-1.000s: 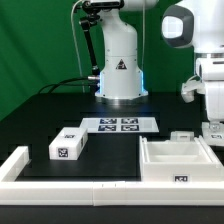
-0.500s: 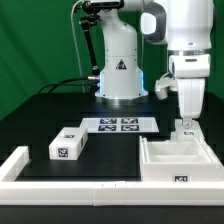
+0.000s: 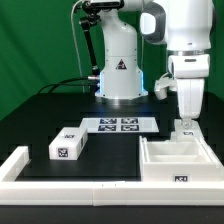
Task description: Assemble cabinet
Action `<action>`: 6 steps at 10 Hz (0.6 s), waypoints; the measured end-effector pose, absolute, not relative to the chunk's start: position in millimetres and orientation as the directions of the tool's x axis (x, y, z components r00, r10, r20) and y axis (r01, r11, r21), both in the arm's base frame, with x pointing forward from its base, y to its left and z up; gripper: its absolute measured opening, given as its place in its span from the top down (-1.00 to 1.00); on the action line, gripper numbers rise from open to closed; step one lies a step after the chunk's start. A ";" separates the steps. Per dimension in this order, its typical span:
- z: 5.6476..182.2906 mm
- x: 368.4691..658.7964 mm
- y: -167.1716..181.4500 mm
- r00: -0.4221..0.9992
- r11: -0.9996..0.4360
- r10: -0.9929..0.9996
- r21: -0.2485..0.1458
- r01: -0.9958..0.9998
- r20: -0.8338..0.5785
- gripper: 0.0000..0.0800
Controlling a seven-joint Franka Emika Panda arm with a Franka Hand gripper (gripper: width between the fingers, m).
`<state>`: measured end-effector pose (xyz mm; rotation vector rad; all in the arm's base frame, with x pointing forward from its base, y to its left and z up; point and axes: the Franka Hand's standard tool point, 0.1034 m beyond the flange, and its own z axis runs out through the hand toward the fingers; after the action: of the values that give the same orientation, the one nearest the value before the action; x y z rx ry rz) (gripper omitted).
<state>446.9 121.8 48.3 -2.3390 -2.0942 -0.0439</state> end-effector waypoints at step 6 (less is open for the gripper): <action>49.8 453.2 107.4 0.106 -0.106 0.994 0.027 0.994 0.025 0.83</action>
Offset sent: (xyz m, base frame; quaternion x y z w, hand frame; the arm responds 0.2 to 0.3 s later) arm 0.0000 0.0000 0.0000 0.0000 0.0000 0.0000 1.0000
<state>453.2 107.4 49.8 -2.3382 -2.1022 -0.0581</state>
